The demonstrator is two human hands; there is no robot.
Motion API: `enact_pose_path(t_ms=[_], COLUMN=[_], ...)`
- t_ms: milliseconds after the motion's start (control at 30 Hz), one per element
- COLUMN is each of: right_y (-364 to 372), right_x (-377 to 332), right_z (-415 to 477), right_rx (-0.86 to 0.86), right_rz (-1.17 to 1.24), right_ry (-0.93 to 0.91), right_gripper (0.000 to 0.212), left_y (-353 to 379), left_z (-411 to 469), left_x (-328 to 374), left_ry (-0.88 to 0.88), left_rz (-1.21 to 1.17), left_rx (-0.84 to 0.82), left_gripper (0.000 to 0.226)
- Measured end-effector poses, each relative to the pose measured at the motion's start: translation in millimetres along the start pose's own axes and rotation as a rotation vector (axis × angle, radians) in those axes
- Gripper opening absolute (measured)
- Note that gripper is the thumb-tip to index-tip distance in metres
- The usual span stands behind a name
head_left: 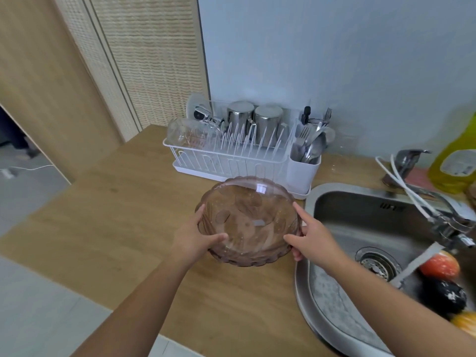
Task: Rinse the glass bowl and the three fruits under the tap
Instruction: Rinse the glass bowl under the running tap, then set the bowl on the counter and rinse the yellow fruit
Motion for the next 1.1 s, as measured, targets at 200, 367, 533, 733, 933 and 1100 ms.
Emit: enact_pose_path(t_ms=[200,367,533,733,933,1100], right_y=[-28.8,-85.6,-158.8,-232.1,-245.8,-247.3], right_x=[3.6,37.3,97.9,167.2,195.9,210.3], right_z=[-12.1,-38.3,-78.4,-98.3,-73.8,-55.2], right_rx=[0.057,0.235,0.478,0.556,0.245,0.169], right_rz=[0.047,0.032,-0.047,-0.395,-0.765,-0.803], right_ry=[-0.057,-0.062,0.083,0.425,0.600,0.662], right_gripper=[0.076,0.026,0.011,0.023,0.032,0.048], left_y=[-10.8,33.0,127.8,252.8,342.6,381.4], left_z=[-18.2,-50.9,-115.4,-191.2,-217.8,-221.9], left_x=[39.1,92.7,143.1,166.9,168.7,154.6], left_ry=[0.320,0.578,0.822,0.675,0.290,0.099], left_rz=[0.569,0.485,0.241,0.190,0.182,0.166], left_rx=[0.169,0.148,-0.225,-0.742,-0.970,-1.023], left_gripper=[0.078,0.065,0.055,0.048,0.048,0.048])
Point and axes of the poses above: each hand's wrist, its own z-axis towards the middle knuckle, its own y-axis out of the palm, x = y × z, the point moved 1 cm from there along z, towards the middle knuckle, and after that the axes turned 15 degrees about x, right-handed, at the moved point
